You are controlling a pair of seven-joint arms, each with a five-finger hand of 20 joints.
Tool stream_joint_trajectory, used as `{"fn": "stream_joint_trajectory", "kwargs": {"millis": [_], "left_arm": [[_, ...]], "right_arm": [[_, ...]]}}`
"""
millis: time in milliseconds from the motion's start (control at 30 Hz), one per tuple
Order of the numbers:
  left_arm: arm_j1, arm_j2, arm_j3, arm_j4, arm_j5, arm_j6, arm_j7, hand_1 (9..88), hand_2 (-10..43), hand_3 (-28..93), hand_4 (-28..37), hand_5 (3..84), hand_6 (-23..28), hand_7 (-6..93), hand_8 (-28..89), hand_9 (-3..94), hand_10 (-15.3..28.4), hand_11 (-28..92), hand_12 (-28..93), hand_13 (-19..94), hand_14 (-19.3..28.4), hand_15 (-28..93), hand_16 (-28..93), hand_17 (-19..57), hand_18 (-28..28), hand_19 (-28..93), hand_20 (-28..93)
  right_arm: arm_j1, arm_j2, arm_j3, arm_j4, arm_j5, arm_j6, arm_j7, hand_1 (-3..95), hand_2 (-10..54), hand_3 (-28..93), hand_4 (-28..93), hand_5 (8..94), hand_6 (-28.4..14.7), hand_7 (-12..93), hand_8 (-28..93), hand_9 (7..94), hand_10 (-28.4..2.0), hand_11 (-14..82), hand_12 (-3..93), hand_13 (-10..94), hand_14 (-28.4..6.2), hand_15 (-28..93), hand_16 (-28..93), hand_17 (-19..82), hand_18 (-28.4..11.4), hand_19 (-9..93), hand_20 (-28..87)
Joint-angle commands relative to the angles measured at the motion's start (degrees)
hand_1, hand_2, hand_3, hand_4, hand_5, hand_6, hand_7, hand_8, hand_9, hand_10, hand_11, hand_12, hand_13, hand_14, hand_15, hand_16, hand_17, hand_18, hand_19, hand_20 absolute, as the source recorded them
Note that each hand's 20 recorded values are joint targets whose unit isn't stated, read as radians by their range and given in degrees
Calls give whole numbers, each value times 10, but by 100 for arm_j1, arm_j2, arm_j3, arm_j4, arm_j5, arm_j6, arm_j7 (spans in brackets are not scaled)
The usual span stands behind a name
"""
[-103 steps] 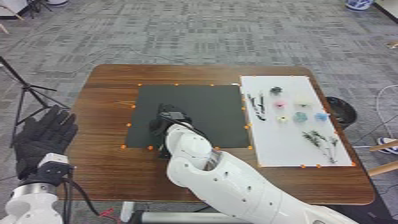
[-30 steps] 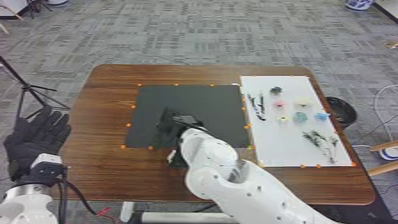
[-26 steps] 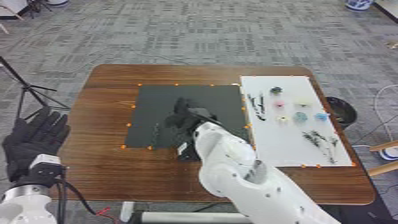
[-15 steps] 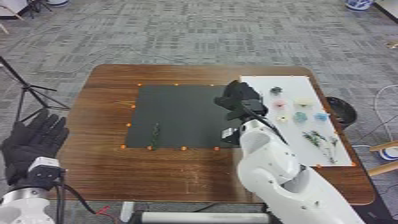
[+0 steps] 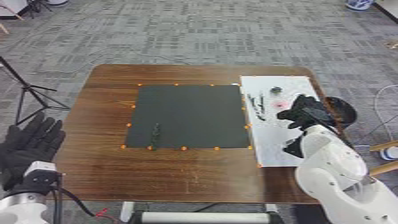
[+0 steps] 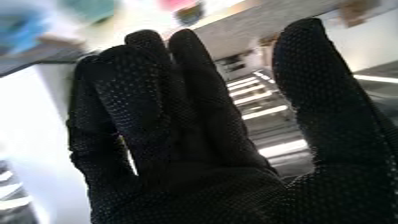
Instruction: Arrange flowers
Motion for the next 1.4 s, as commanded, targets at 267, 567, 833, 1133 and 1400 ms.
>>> {"fn": "stream_joint_trajectory", "kwargs": {"millis": [267,567,833,1133,1400], "left_arm": [[130,-102,-20,-59,-19,106,66,230,167,714,-283,433,72,134,-100,374,153,238,94,274,146,340,-56,-55,119,262,120],[108,-102,18,-68,-42,163,31,230,168,714,-283,434,73,133,-99,374,154,236,94,275,146,340,-56,-56,119,263,121],[95,-76,27,-78,-53,185,46,234,173,709,-283,434,73,133,-99,375,153,238,95,275,147,341,-57,-56,119,264,120],[90,-66,32,-79,-73,187,28,235,173,710,-283,436,74,134,-100,376,154,238,94,275,147,343,-57,-55,118,264,120],[49,-58,64,-63,-95,166,12,234,174,710,-283,436,74,134,-100,376,154,239,93,275,147,343,-58,-56,118,266,120]], "right_arm": [[-635,239,833,229,-117,-1025,863,356,-95,707,-218,590,-119,129,-48,590,-241,170,194,637,-159,714,284,286,-284,807,279],[-703,167,926,366,-25,-1312,959,393,-95,708,-274,586,-117,128,-49,560,-239,189,206,607,-168,736,283,281,-284,804,293],[-727,124,915,460,-55,-1347,1013,436,-95,724,-281,635,-99,139,-57,586,-221,209,211,610,-162,742,286,281,-284,801,297],[-760,61,861,599,-98,-1106,993,515,-95,693,-282,721,-65,208,126,668,-191,264,228,651,-145,732,310,307,-284,811,293],[-775,44,728,687,-336,-660,880,560,-95,683,-259,758,-34,300,202,745,-140,209,438,682,-133,722,330,324,-282,825,282]]}}
